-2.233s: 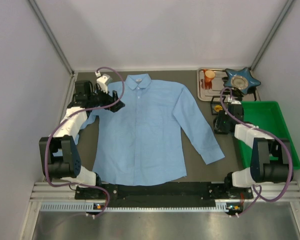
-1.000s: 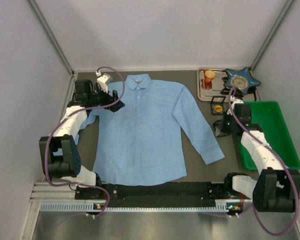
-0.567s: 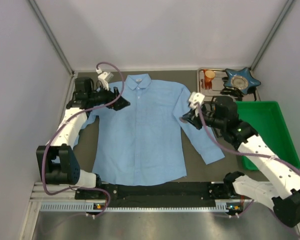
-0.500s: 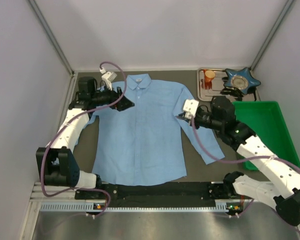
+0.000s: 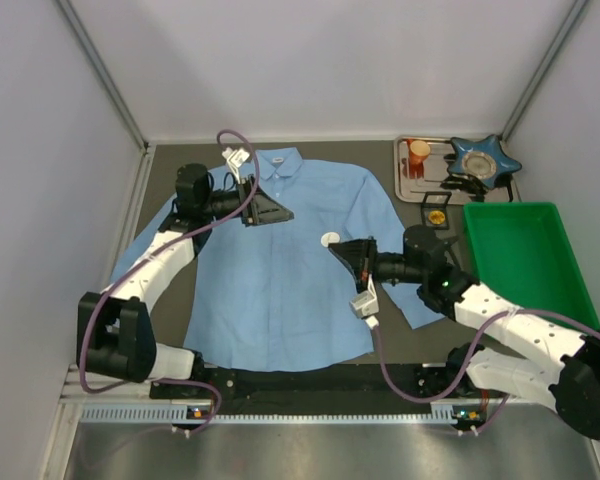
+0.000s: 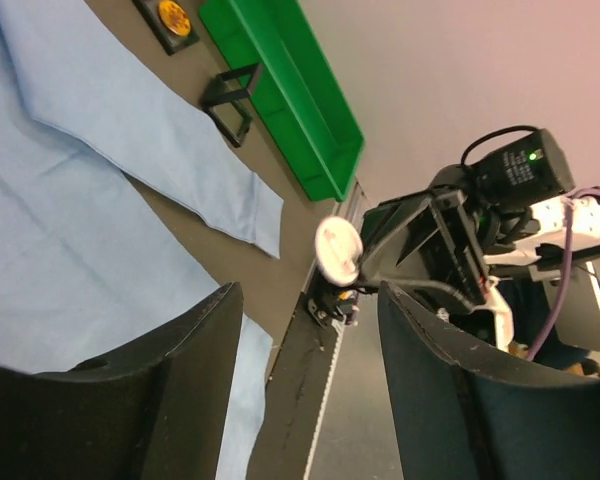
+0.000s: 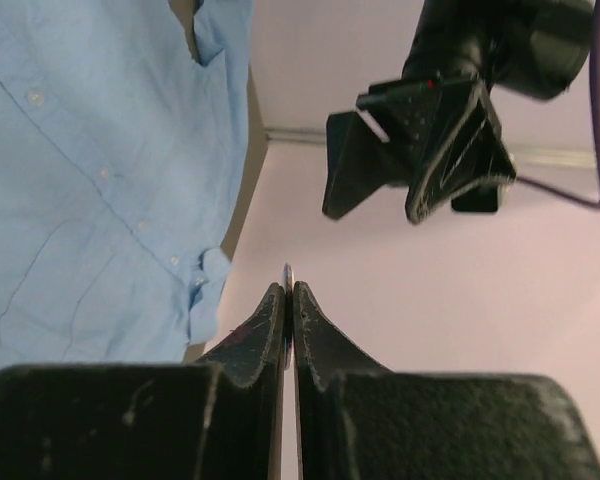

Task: Pin the brooch onto the clothing
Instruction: Pick up the brooch from the brooch box, then open the brooch.

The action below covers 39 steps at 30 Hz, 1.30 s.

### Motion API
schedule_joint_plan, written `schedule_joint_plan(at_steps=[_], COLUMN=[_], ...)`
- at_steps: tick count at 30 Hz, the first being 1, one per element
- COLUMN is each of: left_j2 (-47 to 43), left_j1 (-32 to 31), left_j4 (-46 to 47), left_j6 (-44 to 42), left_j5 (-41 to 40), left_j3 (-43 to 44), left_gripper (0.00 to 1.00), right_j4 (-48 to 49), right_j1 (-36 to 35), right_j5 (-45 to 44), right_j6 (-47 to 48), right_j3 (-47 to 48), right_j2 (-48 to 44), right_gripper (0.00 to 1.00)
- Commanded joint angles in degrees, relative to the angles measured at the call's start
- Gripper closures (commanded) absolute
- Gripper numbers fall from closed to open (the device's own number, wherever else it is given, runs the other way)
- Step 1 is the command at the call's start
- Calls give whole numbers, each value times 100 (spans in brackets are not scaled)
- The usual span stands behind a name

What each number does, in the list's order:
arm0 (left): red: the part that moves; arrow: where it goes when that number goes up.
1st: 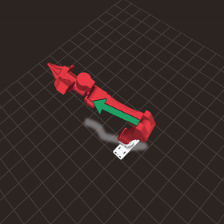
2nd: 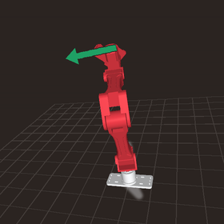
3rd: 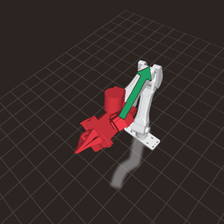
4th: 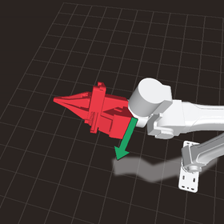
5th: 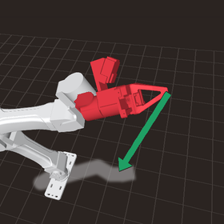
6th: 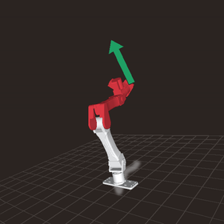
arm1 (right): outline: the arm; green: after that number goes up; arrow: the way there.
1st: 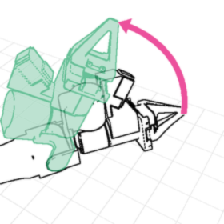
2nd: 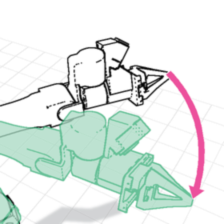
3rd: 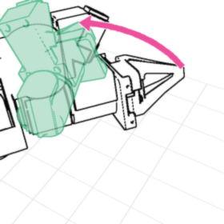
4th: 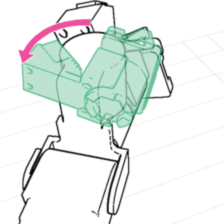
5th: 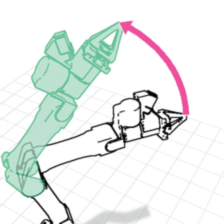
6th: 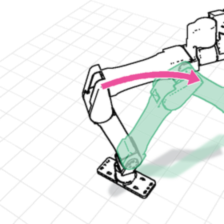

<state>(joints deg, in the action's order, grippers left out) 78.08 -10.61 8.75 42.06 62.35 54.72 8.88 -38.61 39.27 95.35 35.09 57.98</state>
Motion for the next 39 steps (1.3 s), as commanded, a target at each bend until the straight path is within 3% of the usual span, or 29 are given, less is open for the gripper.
schedule_joint_plan(at_steps=[1,13,33,39], left_j2=[206,567,620,620], left_j1=[-151,-494,-907,-987], left_j4=[1257,1436,865,874], left_j6=[1169,1208,593,557], left_j5=[321,919,1236,1306], left_j3=[-206,-260,-49,-14], left_gripper=[39,53,56,64], right_j4=[967,905,966,948], right_j1=[-348,-507,-621,-648], right_j5=[354,503,345,319], right_j6=[906,1029,1205,1240], right_j3=[-161,-284,-257,-248], right_j2=[91,65,179,197], right_gripper=[100,100,100,100])
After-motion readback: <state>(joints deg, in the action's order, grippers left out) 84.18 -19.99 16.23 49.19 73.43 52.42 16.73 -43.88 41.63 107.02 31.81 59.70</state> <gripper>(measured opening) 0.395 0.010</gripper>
